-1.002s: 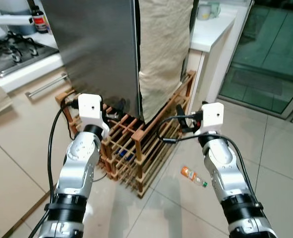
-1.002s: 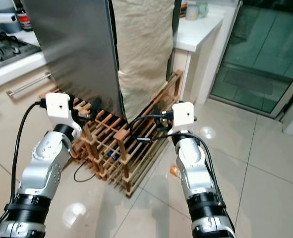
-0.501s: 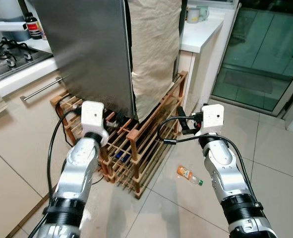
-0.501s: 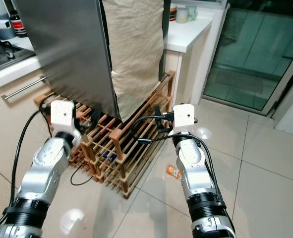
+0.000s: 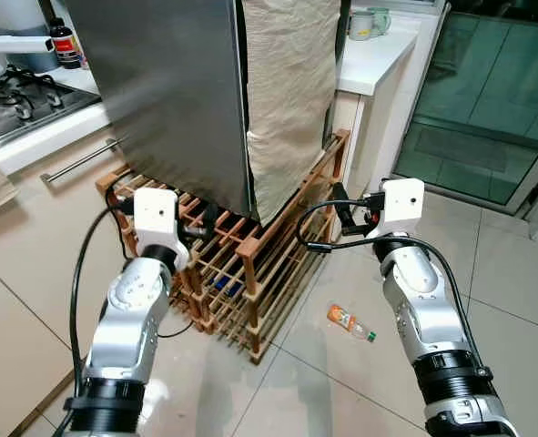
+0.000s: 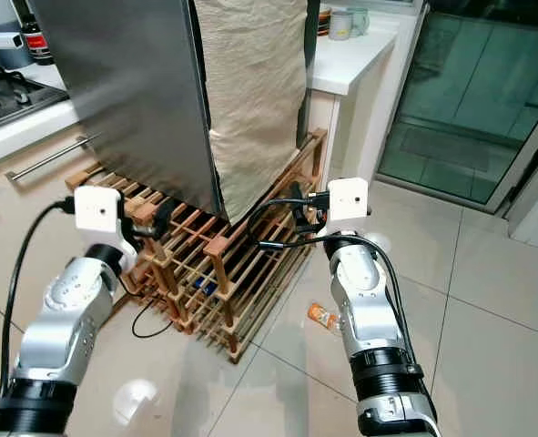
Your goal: Restocking fridge
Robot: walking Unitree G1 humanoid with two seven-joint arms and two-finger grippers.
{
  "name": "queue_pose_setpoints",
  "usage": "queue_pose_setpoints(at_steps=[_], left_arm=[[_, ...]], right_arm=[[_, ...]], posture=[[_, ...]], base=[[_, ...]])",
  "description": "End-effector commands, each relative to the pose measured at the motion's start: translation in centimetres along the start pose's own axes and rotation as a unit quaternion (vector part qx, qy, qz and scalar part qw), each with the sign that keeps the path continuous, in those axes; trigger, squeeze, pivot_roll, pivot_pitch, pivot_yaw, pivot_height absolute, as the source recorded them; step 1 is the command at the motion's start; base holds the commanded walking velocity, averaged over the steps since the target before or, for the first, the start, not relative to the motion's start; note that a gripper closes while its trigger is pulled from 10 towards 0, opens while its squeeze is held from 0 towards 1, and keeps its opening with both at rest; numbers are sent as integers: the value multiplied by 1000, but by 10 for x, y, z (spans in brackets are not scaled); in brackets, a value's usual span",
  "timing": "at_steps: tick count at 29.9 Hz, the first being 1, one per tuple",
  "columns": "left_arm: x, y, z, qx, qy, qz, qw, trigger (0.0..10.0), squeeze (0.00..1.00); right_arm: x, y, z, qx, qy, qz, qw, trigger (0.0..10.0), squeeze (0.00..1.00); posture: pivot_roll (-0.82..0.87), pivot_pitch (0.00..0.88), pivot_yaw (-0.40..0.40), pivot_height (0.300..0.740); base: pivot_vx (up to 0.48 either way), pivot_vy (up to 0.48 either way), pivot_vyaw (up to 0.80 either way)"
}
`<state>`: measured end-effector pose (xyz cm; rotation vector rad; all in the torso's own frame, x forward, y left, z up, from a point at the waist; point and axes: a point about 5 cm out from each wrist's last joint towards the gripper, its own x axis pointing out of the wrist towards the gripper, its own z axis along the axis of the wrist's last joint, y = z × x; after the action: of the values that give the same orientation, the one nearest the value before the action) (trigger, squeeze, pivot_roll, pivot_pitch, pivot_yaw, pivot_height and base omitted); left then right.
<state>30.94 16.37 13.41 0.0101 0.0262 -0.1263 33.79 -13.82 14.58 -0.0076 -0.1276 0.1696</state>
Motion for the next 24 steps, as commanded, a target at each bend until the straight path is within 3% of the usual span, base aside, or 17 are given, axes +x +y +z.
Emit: queue_pose_setpoints(at_steps=[1, 24], left_arm=[[-1, -3, 5, 4, -4, -9, 1000, 10000, 0], [-1, -3, 6, -11, 1, 0, 1000, 10000, 0]], right_arm=[[2, 5, 5, 12, -4, 7, 1000, 10000, 0], [6, 9, -2, 7, 16, 1, 1000, 10000, 0]], posture=[[-78, 0, 40, 740], [-61, 0, 35, 740]], base=[[0, 0, 0], [0, 0, 0]])
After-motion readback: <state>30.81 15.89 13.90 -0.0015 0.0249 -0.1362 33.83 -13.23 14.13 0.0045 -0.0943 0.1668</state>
